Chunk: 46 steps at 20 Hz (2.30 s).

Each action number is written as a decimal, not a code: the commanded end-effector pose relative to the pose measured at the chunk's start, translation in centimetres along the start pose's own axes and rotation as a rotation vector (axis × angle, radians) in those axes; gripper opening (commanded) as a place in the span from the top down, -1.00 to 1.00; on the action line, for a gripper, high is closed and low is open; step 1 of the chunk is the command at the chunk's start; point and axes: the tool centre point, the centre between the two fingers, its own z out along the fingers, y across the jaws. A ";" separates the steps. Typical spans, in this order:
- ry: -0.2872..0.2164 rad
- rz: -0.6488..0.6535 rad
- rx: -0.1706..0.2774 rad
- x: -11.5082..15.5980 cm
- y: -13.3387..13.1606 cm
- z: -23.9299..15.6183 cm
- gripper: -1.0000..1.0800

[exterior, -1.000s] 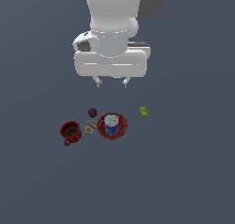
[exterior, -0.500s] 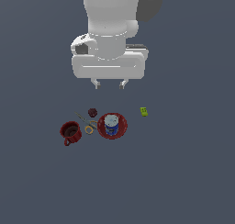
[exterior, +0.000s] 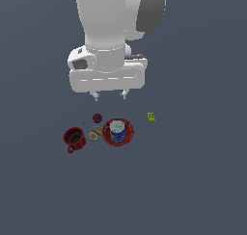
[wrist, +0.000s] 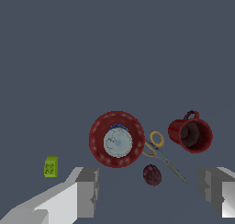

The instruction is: Pick up a designated object from a clutter of objects.

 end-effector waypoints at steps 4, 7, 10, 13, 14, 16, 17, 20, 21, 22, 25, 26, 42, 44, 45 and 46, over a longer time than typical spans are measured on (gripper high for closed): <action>-0.008 -0.110 0.001 0.7 1.6 1.6 -0.62; -0.013 -0.171 0.003 1.1 2.5 2.5 -0.62; -0.017 -0.233 0.004 1.4 3.4 3.4 -0.62; -0.022 -0.295 0.006 1.7 4.3 4.3 -0.62; -0.023 -0.315 0.006 1.8 4.6 4.6 -0.62; -0.026 -0.356 0.008 1.9 5.3 5.3 -0.62; -0.027 -0.377 0.009 2.0 5.6 5.6 -0.62; -0.032 -0.438 0.011 2.2 6.5 6.6 -0.62; -0.033 -0.459 0.012 2.3 6.8 6.9 -0.62; -0.034 -0.479 0.013 2.4 7.2 7.3 -0.62; -0.038 -0.541 0.016 2.5 8.1 8.3 -0.62; -0.040 -0.562 0.017 2.6 8.4 8.6 -0.62; -0.059 -0.891 0.038 2.7 13.5 14.4 -0.62; -0.061 -0.932 0.041 2.6 14.1 15.1 -0.62; -0.062 -0.953 0.043 2.6 14.5 15.5 -0.62; -0.063 -0.974 0.045 2.6 14.8 15.9 -0.62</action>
